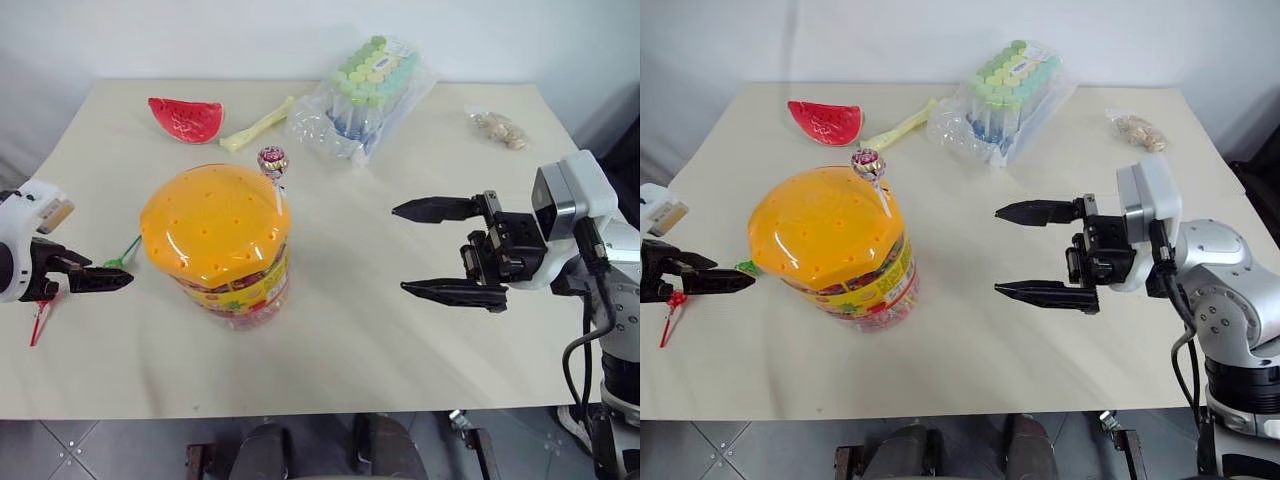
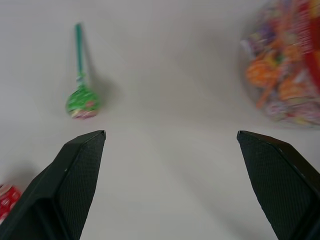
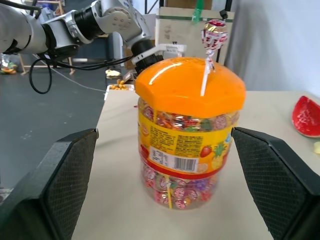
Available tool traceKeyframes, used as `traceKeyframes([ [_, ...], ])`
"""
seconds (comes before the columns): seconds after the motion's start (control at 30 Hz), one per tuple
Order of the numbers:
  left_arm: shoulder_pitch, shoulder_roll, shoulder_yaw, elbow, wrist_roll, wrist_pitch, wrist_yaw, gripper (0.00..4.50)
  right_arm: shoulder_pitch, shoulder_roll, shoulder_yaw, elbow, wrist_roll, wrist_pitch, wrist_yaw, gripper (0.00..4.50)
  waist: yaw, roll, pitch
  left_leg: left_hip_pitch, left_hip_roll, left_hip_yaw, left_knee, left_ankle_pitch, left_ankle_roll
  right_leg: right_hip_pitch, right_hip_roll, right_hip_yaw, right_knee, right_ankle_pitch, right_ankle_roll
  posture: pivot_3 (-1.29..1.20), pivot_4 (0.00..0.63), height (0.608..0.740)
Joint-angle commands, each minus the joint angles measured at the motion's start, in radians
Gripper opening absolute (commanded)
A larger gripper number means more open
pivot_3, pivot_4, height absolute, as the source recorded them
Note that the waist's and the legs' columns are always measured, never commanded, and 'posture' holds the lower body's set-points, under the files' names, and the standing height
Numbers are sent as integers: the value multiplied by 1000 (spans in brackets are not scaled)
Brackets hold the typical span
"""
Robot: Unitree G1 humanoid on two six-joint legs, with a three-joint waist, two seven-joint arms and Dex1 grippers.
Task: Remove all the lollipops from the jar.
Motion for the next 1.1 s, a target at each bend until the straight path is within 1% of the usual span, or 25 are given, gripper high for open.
traceKeyframes([
  [0.03, -4, -42, 161, 11, -28, -203, -113, 4471, -35, -8, -55, -2, 21, 9, -62, 4500, -1, 0, 0, 0, 0, 0, 0, 0, 0, 0, 0, 0, 0, 0, 0, 0, 150, 740],
  [0.07, 1, -67, 191, 14, -34, -255, -137, 4471, -43, -7, -54, -3, 26, 20, -80, 4500, -2, 1, 1, 0, 0, 1, 0, 0, 0, 0, 0, 0, 0, 0, 0, 0, 150, 740],
  [0.13, -24, -173, 268, 37, -72, -423, -196, 4471, -70, -6, -37, -10, 37, 61, -126, 4500, -2, 3, 1, 1, 0, 2, 0, 0, 0, 0, 0, 1, 0, 0, 0, 0, 150, 740],
  [0.17, -30, -207, 290, 47, -87, -480, -228, 4471, -83, -4, -27, -13, 34, 76, -146, 4500, -2, 3, 1, 1, 0, 2, 0, 0, 0, 0, 0, 1, 1, 0, 0, 0, 150, 740],
  [0.23, -44, -260, 321, 90, -131, -571, -320, 4471, -116, 21, -7, -20, 49, 89, -167, 4500, -3, 2, 1, 1, 1, 2, 0, 0, 0, 0, 1, 1, 0, 0, 0, 0, 150, 740],
  [0.3, -52, -294, 329, 147, -166, -649, -425, 4471, -163, 64, 27, -18, 57, 106, -204, 4500, -5, 2, 1, 1, 1, 3, 0, 0, 0, 0, 1, 2, 0, 0, 0, 0, 150, 740],
  [0.4, -64, -317, 304, 200, -192, -711, -511, 4471, -232, 135, 95, 7, 8, 104, -252, 4500, -6, 2, 1, 1, 1, 3, 0, 0, 0, 0, 2, 2, 0, 0, 0, 0, 150, 740],
  [0.47, -77, -331, 290, 217, -206, -742, -540, 4471, -282, 172, 148, 38, -29, 126, -288, 4500, -6, 2, 1, 1, 1, 3, 0, 0, 0, 0, 2, 2, 1, 0, 0, 0, 150, 740],
  [0.67, -79, -350, 283, 222, -250, -799, -621, 4471, -351, 273, 203, 72, -23, 128, -264, 4500, -5, 2, 0, 0, 1, 3, 1, 0, 0, 0, 2, 2, 0, 0, 0, 0, 150, 740],
  [0.8, -64, -348, 293, 221, -269, -812, -639, 4471, -371, 312, 239, 97, -45, 127, -245, 4500, -9, 2, 0, 1, 2, 3, 1, 0, 1, 0, 2, 2, 0, 0, 0, 0, 150, 740],
  [1.1, -19, -346, 296, 174, -305, -806, -615, 4471, -451, 407, 334, 220, -173, 94, -213, 4500, -30, 2, 0, 1, 6, 3, 2, -1, -1, -1, 6, 3, 0, 0, -1, 0, 150, 740],
])
